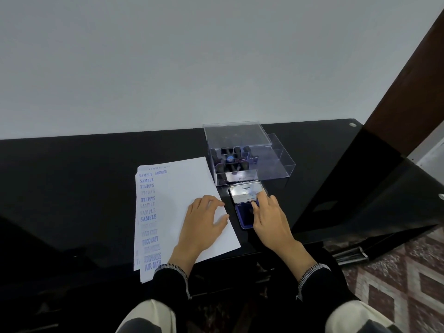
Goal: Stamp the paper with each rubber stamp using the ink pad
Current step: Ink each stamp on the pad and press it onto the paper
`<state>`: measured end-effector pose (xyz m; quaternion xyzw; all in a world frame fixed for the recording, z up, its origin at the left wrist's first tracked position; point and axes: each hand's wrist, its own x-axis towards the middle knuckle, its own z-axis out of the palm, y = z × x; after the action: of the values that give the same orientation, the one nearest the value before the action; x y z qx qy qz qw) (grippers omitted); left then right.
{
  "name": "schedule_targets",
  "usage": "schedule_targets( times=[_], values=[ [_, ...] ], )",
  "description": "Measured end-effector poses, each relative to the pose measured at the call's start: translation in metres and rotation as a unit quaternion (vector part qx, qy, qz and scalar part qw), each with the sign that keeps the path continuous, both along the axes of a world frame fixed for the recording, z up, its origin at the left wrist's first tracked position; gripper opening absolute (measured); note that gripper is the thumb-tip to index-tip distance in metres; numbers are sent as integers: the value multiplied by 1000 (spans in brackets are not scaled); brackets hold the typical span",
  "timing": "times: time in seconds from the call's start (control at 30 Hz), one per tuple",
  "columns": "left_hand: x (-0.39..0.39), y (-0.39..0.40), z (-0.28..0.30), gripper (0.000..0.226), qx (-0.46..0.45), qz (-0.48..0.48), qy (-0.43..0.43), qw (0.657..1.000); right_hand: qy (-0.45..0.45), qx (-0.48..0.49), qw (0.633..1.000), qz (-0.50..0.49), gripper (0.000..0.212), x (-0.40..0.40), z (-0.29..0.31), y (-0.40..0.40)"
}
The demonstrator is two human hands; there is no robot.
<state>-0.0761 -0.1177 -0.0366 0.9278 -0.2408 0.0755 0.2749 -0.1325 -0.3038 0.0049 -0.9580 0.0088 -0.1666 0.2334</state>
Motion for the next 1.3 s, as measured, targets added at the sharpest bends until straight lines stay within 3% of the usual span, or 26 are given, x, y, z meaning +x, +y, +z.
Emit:
schedule_targets(
  times=[0.27,0.6,0.87,1.3],
  values=[
    [1,0,-2,31,-1,2,-5,1000,-1,14,1000,-12,11,-6,-7,0],
    [0,0,-1,32,-2,3,4,1000,80,-11,997,17,15,23,3,-7],
    [0,0,0,33,-1,4,7,1000,30,4,1000,-3,4,7,-5,-3],
    [1,-1,0,32,-3,5,6,1000,-8,6,1000,-13,16,1,-10,2]
  ],
)
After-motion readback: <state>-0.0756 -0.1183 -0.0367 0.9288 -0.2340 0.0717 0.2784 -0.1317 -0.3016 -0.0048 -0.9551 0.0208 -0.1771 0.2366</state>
